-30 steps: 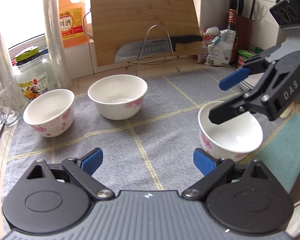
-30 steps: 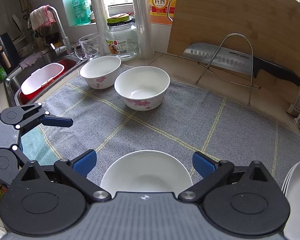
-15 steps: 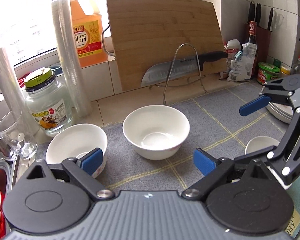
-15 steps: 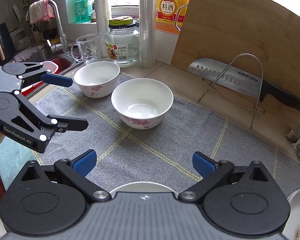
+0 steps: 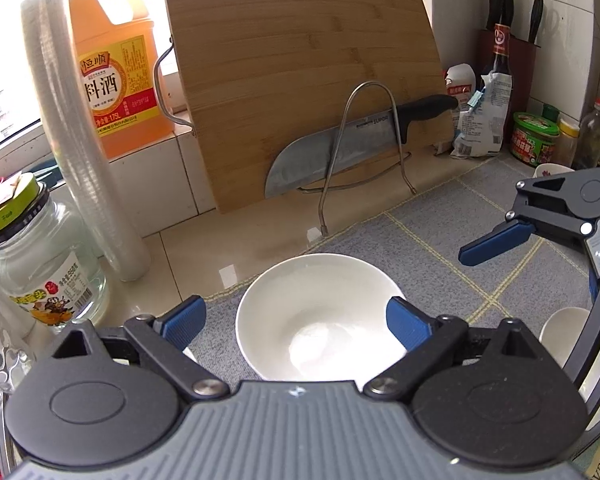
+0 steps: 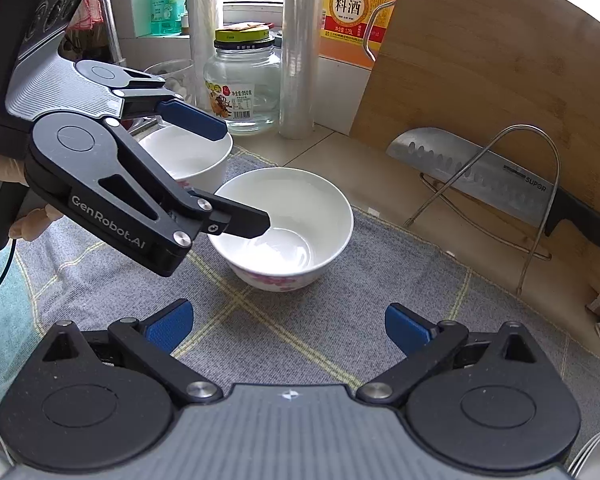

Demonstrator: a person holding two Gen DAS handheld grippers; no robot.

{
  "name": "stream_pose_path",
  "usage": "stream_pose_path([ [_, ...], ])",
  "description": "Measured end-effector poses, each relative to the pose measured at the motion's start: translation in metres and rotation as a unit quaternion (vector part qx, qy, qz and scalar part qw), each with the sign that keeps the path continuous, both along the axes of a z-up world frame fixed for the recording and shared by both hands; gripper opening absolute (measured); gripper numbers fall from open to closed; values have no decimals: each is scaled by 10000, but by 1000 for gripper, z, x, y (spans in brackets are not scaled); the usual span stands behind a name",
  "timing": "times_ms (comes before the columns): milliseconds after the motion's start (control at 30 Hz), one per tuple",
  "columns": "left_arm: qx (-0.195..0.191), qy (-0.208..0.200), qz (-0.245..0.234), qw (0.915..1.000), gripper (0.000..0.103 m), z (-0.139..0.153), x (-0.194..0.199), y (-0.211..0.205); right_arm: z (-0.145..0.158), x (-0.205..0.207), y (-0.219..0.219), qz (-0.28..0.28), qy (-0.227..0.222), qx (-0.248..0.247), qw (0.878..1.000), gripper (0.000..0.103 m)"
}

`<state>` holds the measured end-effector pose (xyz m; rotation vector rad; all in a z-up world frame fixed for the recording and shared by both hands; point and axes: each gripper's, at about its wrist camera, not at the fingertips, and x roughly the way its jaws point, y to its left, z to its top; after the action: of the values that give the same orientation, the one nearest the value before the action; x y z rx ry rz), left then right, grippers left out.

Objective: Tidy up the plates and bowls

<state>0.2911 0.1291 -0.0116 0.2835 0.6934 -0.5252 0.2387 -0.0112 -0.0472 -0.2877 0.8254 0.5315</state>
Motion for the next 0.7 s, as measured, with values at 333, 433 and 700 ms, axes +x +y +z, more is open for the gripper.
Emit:
stream_pose_path([
  [333, 53, 272, -50, 9996, 90, -14, 29, -2, -8, 25, 10, 224, 56, 15, 9997, 103],
  [433, 83, 344, -86, 9993, 83, -18, 35, -1, -11, 29, 12, 300, 86, 36, 9995, 103],
  [700, 128, 566, -160, 9982, 66, -24, 42, 0, -15, 35, 19, 500, 103, 43, 9987, 102],
])
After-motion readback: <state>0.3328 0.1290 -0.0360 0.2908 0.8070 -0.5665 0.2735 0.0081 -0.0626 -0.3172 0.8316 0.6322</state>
